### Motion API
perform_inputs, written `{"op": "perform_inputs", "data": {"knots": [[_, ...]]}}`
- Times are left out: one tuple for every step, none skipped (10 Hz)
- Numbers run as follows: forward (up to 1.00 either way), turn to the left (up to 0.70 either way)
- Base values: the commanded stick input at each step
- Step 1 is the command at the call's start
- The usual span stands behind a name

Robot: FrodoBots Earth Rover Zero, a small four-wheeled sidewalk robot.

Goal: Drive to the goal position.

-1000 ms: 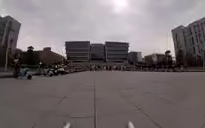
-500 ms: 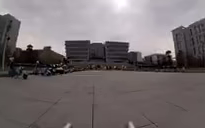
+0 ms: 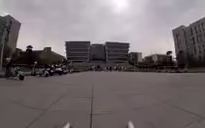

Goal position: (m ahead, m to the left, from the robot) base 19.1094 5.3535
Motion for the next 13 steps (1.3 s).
{"op": "perform_inputs", "data": {"knots": [[0.7, 0.0], [0.7, 0.0], [0.7, 0.0], [0.7, 0.0], [0.7, 0.0], [0.7, 0.0], [0.7, 0.0], [0.7, 0.0], [0.7, 0.0], [0.7, 0.0], [0.7, 0.0], [0.7, 0.0], [0.7, 0.0]]}}
